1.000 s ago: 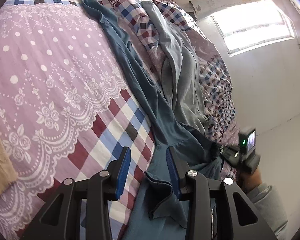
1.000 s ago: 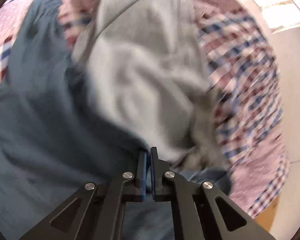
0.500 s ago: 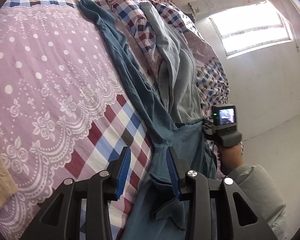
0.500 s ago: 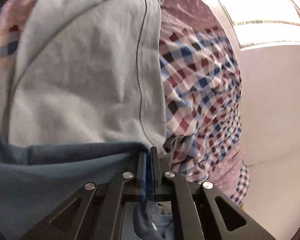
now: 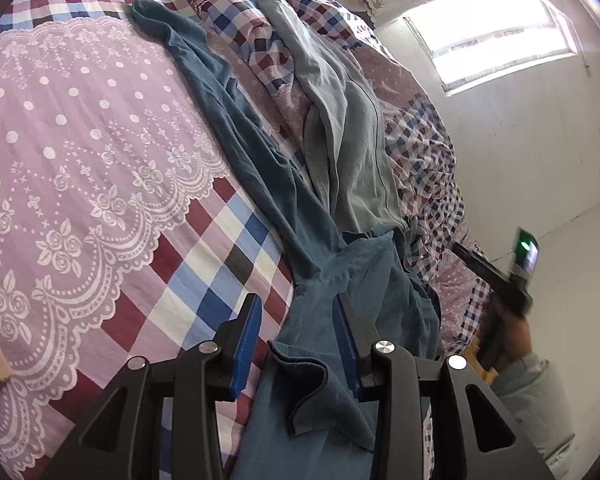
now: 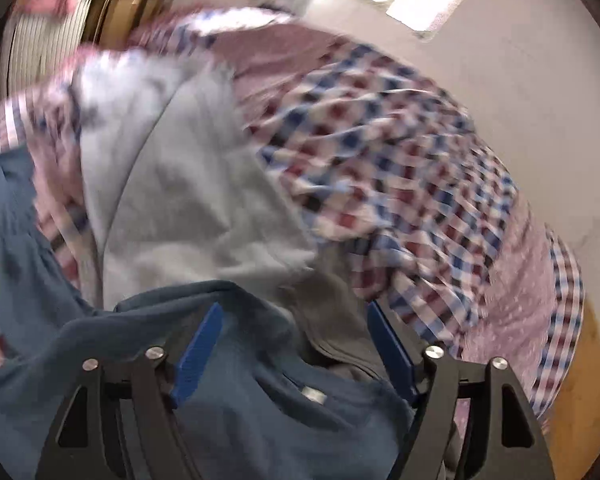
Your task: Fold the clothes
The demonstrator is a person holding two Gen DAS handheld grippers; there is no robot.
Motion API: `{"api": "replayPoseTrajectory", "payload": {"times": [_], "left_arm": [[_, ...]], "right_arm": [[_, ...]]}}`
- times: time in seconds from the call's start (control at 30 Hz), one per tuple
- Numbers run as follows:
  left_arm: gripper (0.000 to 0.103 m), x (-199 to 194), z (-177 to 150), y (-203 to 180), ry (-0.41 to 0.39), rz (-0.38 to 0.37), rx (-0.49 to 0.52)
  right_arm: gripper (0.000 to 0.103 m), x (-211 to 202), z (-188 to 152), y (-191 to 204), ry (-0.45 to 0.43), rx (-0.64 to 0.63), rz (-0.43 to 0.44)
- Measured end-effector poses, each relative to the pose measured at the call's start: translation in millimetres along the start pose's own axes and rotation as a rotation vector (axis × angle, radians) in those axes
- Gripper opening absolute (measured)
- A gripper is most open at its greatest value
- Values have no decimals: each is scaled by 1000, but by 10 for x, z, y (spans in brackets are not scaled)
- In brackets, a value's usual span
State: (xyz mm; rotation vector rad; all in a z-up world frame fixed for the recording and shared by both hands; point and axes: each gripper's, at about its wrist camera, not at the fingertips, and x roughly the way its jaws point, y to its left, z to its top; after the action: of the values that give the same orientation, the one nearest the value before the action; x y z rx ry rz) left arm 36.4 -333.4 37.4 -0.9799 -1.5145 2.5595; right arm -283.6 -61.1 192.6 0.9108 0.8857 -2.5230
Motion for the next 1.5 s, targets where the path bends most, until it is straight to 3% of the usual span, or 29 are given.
{"api": "replayPoseTrajectory", "payload": {"times": [0.13, 0.3, 0.47, 0.53, 0.6, 0.83, 0.87, 0.9, 0.97, 1.27, 1.43, 1.5], "left_arm": [[38, 22, -27, -43, -6, -1, 18], [38, 46, -47, -21, -14, -6, 11], [38, 57, -71, -25, -27, 8, 17], [38, 68, -81, -31, -27, 16, 26], [38, 83, -91, -33, -27, 25, 31], [38, 137, -121, -36, -15, 49, 39], [38, 144, -125, -34, -12, 51, 39], [38, 143, -127, -28, -11, 50, 36], [38, 139, -126, -14, -10, 47, 29], [38, 143, -125, 3, -5, 44, 21], [38, 156, -144, -14, 0, 44, 31], [38, 162, -147, -35, 0, 40, 38]], "right_arm": [[82, -251, -438, -703, 42, 125, -13], [82, -201, -1270, -1494, 161, 297, -5], [81, -245, -1843, -1787, 179, 353, 34], [74, -228, -1896, -1773, 165, 352, 57], [57, -189, -1912, -1726, 152, 347, 94], [50, 122, -1860, -1379, 178, 277, 148], [43, 156, -1871, -1354, 185, 273, 147], [22, 188, -1884, -1334, 193, 269, 145], [6, 210, -1908, -1348, 196, 277, 132], [5, 131, -1926, -1638, 155, 415, 131], [6, 142, -1880, -1601, 133, 410, 199], [17, 171, -1861, -1565, 135, 404, 180]]}}
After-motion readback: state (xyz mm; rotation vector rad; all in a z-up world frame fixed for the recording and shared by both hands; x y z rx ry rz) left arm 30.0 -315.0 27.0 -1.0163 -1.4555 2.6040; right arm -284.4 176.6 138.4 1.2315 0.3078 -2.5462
